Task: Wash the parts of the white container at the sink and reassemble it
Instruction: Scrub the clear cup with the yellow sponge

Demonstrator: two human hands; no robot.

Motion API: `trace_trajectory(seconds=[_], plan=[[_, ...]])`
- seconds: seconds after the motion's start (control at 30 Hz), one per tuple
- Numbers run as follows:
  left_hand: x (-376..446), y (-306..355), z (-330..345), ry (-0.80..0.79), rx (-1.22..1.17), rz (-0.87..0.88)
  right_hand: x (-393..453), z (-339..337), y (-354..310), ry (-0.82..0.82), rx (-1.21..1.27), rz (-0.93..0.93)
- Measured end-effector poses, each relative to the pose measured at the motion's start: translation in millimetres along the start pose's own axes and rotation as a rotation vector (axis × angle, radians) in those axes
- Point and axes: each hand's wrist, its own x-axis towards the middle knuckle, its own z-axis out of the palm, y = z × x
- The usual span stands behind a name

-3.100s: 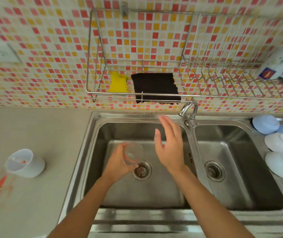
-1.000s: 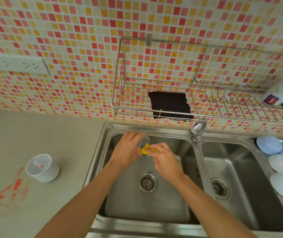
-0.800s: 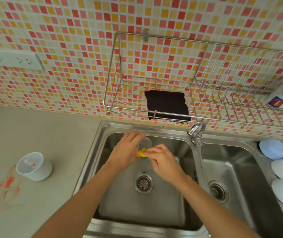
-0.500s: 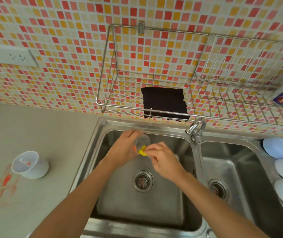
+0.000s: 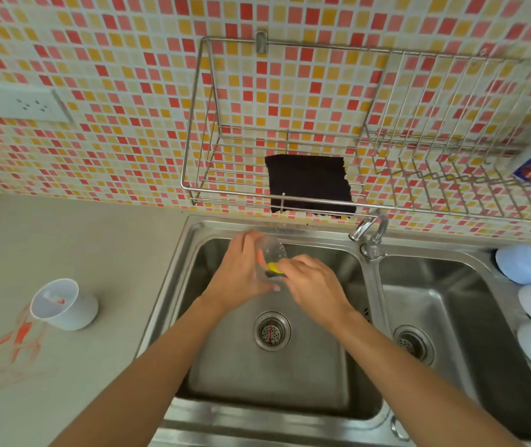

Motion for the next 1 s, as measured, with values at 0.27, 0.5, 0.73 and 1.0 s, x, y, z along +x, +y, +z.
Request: trace_trajectory(seconds=[0.27, 0.5, 0.73, 1.0], plan=[[1.2, 0.1, -12.3, 0.118, 0.355, 0.051, -2.5, -15.0, -22.9, -0.045, 0.372, 0.254], [-0.9, -1.3, -25.0, -0.039, 0.224, 0.175, 7.6, -20.4, 5.0, -0.141, -0.072, -0.23], [-2.0, 0.6, -34.3, -0.056, 0.191, 0.177, 4.6, -10.0, -13.5, -0.074, 0.177, 0.009], [-4.0, 7.6, -40.1, -0.116, 0.175, 0.168, -0.8, -19.7, -27.4, -0.142, 0.52, 0.26]])
